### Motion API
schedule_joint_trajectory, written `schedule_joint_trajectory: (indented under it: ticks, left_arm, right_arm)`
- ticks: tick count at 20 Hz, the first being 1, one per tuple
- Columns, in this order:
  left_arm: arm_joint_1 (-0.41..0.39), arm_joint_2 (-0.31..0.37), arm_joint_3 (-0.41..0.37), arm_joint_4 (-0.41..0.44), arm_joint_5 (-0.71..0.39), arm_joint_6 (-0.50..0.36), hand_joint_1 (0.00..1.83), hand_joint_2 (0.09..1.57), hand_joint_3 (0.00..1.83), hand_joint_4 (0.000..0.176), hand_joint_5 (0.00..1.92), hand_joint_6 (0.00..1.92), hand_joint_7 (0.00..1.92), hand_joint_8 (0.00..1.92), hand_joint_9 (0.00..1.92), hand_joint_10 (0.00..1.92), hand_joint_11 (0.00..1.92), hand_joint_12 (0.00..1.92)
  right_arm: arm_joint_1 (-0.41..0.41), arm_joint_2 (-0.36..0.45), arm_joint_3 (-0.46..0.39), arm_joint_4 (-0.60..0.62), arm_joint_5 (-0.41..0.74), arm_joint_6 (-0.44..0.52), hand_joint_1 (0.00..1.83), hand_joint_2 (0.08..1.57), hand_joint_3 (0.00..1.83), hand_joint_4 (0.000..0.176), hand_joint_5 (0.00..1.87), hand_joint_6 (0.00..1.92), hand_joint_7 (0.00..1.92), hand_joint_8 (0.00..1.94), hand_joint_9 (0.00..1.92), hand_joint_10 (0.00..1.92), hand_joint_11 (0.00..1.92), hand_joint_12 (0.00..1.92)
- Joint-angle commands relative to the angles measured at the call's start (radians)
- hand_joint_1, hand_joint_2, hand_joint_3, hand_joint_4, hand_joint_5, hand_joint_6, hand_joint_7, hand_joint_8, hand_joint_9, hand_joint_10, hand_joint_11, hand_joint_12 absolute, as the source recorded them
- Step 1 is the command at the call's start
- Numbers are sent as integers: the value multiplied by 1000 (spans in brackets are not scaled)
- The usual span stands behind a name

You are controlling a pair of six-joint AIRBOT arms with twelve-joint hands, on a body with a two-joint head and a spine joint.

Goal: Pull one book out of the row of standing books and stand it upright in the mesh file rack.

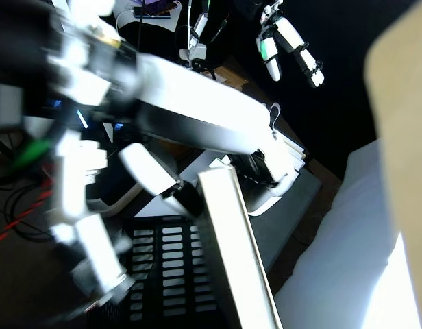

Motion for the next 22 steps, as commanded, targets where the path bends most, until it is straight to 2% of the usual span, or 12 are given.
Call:
schedule_joint_trajectory:
  ticks: [1,4,6,8,11,12,13,15,17,20,21,22]
  left_arm:
    - [-6,17,0,-13,-116,-1,692,1361,0,10,141,1,43,2,0,0,0,0]
    - [-4,14,0,-13,-119,-2,677,1363,0,15,143,1,51,4,0,0,0,0]
    - [-1,12,-1,-15,-124,-6,703,1365,0,3,142,0,47,1,0,0,0,0]
    - [-1,9,0,-16,-126,-6,691,1364,0,3,139,0,50,1,0,0,0,0]
    - [1,6,1,-15,-126,-5,691,1365,0,7,136,2,54,2,0,0,0,0]
    - [1,3,3,-13,-124,-6,709,1363,0,0,147,6,64,5,0,0,0,0]
    - [1,0,6,-13,-123,-8,708,1365,0,0,147,5,64,4,0,0,0,0]
    - [2,-4,9,-13,-123,-9,685,1370,2,2,144,3,61,2,0,0,0,0]
    - [5,-9,13,-13,-124,-14,735,1364,0,0,156,5,76,5,9,3,0,0]
    - [9,-12,15,-15,-125,-17,739,1364,0,0,155,4,73,3,8,3,0,0]
    - [10,-13,15,-15,-125,-18,742,1365,0,0,155,4,68,0,2,0,0,0]
    - [11,-16,18,-16,-124,-18,760,1359,0,0,163,6,76,3,11,4,0,0]
  right_arm:
    - [3,12,9,-8,-95,-13,1360,1168,1,0,871,1122,850,1154,797,1460,665,1774]
    - [-45,-26,30,-7,-103,-12,1348,1197,2,0,803,1310,794,1205,758,1473,614,1771]
    - [-67,-47,42,-7,-108,-17,1139,1262,19,0,714,1502,705,1375,744,1380,675,1772]
    - [-94,-62,53,-7,-112,-17,1322,1248,1,0,661,1386,658,1419,785,1534,755,1751]
    - [-134,-93,75,-7,-128,-17,1246,1397,4,0,535,1787,366,1649,443,1813,348,1856]
    - [-145,-104,82,-7,-131,-18,1095,1393,0,0,578,1745,439,1641,363,1540,233,1893]
    - [-153,-115,89,-7,-133,-23,1265,1312,0,0,648,1524,584,1503,550,1661,341,1890]
    - [-173,-136,101,-33,-144,-33,1040,1401,17,0,398,1752,610,1703,651,1587,666,1852]
    - [-194,-154,117,-71,-153,-33,1016,1414,8,3,429,1777,533,1718,506,1513,518,1888]
    - [-209,-162,135,-78,-171,-29,1295,1307,0,0,595,1582,604,1522,613,1639,405,1898]
    - [-215,-164,138,-91,-180,-28,1125,1323,5,0,607,1552,621,1586,616,1640,576,1916]
    - [-225,-170,148,-114,-192,-19,1308,1227,0,0,700,1314,774,1310,789,1497,755,1811]
